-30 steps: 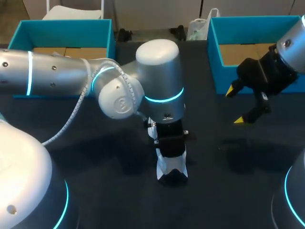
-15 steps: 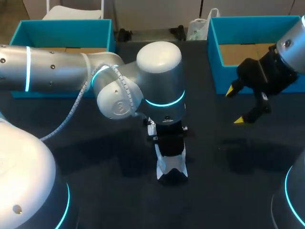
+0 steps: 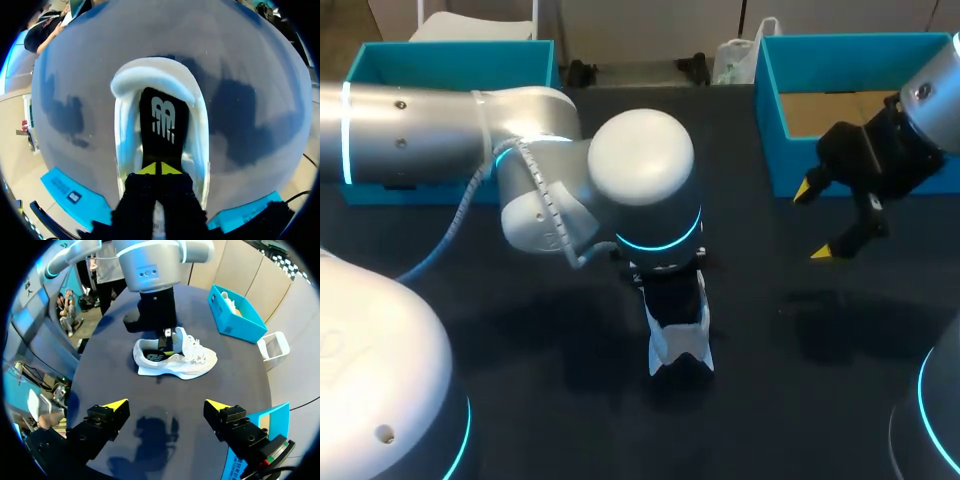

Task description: Take the shoe out of the shoebox, open the shoe tongue, remove and reinsert the insole, then place the shoe into the shoebox

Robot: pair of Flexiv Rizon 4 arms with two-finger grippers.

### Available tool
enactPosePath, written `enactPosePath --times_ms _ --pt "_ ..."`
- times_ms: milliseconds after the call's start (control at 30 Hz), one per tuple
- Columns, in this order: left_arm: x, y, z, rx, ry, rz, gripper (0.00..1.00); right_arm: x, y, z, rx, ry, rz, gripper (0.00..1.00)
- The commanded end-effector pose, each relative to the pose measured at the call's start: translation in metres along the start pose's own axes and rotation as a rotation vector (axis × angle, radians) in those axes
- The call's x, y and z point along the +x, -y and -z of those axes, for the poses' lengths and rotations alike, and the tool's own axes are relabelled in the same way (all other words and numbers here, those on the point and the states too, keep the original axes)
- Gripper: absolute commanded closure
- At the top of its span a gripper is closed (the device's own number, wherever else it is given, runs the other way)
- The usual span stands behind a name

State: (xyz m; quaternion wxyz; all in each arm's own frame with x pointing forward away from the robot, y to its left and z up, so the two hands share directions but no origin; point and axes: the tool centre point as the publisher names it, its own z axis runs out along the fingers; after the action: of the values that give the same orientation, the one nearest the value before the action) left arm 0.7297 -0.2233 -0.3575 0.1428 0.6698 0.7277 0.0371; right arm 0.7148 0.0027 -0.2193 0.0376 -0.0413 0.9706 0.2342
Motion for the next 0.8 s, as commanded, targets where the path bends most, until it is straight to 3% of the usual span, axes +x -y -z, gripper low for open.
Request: enactPosePath --times_ms 33,67,133,467,800 --pt "-0.001 -0.004 0.005 -0.033 -0.014 -0.002 0.51 0.001 0.000 -0.001 0.003 0.002 -0.001 0.00" --pt "-0.001 -0.005 0.005 -0.033 -0.014 -0.003 0.27 0.001 0.000 -0.001 0.003 0.002 -0.001 0.00" --pt "0.000 -0.005 0.007 -0.037 -0.024 -0.019 0.00 0.001 0.000 -0.001 0.003 0.002 -0.001 0.00" --pt "0.007 -0.006 0.015 -0.049 -0.050 -0.062 0.00 0.001 0.000 -0.001 0.003 0.002 -0.001 0.00" --pt "0.013 -0.010 0.016 -0.004 -0.074 -0.084 0.00 0.001 0.000 -0.001 0.003 0.002 -0.001 0.00"
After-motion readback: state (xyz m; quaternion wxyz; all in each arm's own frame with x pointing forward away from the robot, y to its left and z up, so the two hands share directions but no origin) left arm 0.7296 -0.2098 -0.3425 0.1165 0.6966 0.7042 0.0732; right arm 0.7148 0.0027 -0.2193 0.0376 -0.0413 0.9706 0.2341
